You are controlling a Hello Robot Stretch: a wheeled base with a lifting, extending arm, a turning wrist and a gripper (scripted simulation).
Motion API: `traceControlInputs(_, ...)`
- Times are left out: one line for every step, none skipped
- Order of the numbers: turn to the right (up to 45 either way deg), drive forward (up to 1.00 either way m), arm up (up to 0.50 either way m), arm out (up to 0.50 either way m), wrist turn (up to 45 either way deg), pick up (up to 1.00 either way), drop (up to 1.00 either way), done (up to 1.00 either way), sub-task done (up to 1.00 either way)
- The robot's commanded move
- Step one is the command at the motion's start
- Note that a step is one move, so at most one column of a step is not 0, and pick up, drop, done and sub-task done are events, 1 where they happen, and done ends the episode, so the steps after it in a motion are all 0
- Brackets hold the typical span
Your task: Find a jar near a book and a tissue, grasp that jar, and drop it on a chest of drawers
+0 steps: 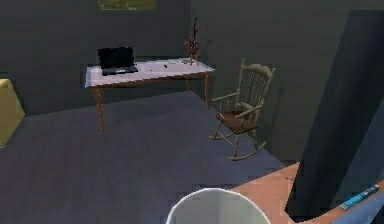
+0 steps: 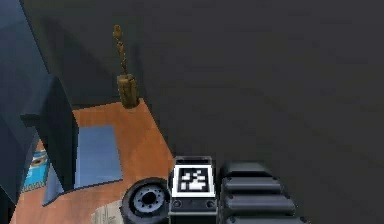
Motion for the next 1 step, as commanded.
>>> traceControlInputs(-45.0,0.0,0.0,0.0,0.0,0.0,0.0,0.0,0.0)
